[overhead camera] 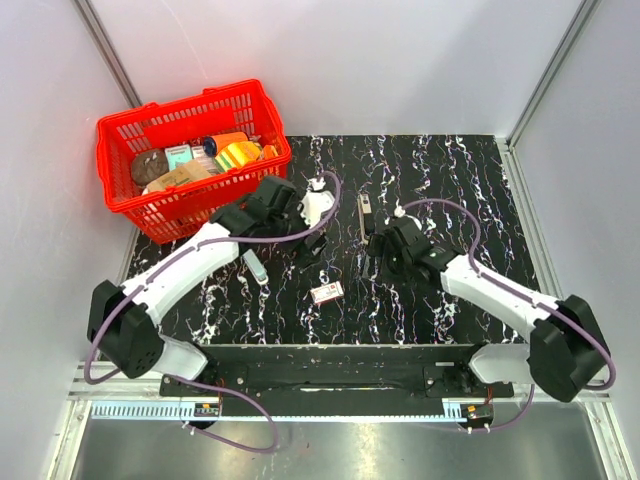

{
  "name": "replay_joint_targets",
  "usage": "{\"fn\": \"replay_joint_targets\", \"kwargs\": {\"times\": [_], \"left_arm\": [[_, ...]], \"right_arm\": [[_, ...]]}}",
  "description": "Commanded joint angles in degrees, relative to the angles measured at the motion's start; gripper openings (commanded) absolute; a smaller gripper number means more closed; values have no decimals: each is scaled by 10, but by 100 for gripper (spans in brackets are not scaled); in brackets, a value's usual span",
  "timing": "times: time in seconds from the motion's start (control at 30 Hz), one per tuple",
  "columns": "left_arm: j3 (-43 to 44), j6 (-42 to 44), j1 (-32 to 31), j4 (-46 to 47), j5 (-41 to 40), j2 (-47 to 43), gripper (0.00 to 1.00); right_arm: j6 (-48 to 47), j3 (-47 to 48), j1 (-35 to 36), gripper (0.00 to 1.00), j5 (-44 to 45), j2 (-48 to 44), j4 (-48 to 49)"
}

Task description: Unload the staples from the stapler

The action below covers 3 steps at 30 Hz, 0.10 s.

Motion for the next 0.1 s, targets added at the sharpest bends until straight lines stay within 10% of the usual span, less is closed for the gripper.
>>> {"fn": "replay_joint_targets", "kwargs": {"times": [0.0,0.07], "left_arm": [[9,-21,14,7,-13,-30,99],[3,-28,28,10,-12,-36,99]], "right_arm": [[-33,50,3,91,34,-22,-35],[-48,63,3,96,38,-27,-41]]}}
